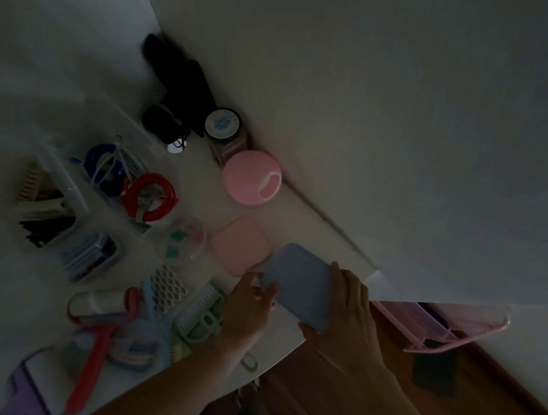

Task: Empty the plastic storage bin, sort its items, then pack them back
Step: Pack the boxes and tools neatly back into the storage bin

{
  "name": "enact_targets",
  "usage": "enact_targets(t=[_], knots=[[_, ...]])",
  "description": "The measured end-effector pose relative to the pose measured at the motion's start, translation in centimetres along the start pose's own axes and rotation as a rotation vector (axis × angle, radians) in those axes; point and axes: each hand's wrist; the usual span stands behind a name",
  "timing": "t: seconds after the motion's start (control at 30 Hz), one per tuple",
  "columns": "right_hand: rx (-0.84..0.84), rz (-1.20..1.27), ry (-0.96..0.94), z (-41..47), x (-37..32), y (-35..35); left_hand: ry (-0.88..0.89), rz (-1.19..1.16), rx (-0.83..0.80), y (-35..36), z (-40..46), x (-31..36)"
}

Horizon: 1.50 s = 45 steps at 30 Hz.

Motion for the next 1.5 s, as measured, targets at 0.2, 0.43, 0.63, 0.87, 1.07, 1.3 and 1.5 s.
enact_targets(t=[0.2,0.43,0.63,0.87,1.07,1.3,1.5], knots=[[0.049,0.022,0.001,-0.2,0.2,-0.2,0.263,0.570,0.142,-0.2,-1.0,1.2],[0.016,-0.120,0.015,0.9,-0.7,-0.6,1.015,1.114,0.002,-0.2,1.6,4.1],[0.003,-0.134,0.060,0.9,-1.3,-0.3,1.007,1.228,-0.077,-0.4,3.0,2.5],[-0.005,-0.184,0.055,1.3,-1.3,0.3,0.998,1.248,-0.099,-0.1,3.3,2.4],[-0.029,-0.263,0.048,1.1,-1.5,0.1,1.001,1.224,-0.106,-0.3,3.1,3.0],[0.001,-0.345,-0.106,0.5,-2.0,2.3,1.013,1.121,-0.096,-0.7,2.6,1.9],[0.012,-0.419,-0.121,0.5,-2.0,2.5,0.999,1.157,-0.126,-1.4,2.4,2.3]])
Point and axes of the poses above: each hand's wrist, its own z-axis towards the middle knuckle, its own y-axis out of the palm, x = y × z, and after that the axes turned 5 degrees about z, right-handed
